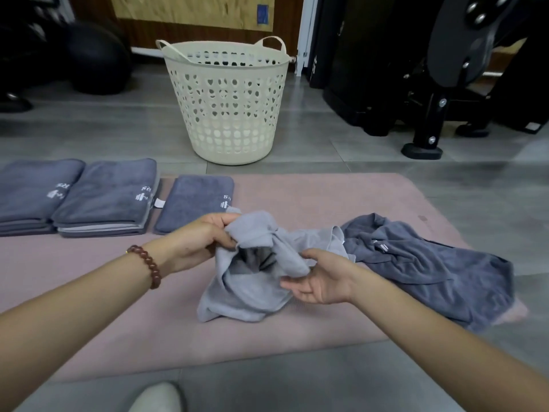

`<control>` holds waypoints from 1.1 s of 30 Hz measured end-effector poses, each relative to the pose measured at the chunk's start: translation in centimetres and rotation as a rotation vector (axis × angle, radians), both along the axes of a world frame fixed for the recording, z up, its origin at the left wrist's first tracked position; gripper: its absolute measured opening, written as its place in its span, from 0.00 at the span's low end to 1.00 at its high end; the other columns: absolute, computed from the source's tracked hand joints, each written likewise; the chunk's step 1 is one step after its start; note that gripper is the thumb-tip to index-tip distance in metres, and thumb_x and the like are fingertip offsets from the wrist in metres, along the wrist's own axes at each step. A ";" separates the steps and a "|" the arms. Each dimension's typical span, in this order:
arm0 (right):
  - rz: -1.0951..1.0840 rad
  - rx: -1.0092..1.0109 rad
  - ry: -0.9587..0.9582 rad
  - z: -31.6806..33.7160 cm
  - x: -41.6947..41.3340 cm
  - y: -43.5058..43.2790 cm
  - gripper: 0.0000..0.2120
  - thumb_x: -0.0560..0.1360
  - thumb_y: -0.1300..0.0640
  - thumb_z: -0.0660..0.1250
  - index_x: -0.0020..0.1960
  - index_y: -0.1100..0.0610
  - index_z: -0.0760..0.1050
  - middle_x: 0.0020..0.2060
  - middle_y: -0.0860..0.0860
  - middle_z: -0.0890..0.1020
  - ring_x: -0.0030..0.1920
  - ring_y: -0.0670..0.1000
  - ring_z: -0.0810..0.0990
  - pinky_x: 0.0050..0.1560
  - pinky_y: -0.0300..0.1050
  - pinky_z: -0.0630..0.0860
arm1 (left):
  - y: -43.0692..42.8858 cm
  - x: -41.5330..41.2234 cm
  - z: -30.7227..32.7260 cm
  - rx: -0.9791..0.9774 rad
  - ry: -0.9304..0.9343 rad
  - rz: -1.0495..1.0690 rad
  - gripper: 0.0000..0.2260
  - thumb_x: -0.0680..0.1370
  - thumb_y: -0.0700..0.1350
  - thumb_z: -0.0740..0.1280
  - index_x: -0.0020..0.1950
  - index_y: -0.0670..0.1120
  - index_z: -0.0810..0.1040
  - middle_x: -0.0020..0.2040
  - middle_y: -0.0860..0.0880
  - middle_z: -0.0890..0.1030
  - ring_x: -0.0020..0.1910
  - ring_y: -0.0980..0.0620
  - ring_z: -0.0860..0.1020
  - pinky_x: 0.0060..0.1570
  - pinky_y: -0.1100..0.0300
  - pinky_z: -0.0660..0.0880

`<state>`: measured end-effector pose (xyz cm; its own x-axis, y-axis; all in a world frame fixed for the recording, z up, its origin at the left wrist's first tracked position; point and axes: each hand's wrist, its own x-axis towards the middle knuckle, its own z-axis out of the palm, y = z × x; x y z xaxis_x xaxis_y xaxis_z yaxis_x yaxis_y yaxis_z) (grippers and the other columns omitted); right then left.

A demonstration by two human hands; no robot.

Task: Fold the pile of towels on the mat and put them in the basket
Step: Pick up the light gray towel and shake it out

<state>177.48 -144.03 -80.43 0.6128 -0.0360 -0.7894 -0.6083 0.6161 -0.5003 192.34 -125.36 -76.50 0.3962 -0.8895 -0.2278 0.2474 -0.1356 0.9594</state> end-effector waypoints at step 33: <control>0.523 -1.267 -0.655 4.5 1.9 0.2 0.19 0.70 0.59 0.73 0.58 0.64 0.75 0.56 0.56 0.78 0.55 0.51 0.76 0.55 0.39 0.73 | -3.8 -2.2 11.0 -0.411 -0.526 0.551 0.09 0.80 0.37 0.60 0.46 0.47 0.79 0.40 0.54 0.82 0.42 0.60 0.79 0.46 0.67 0.74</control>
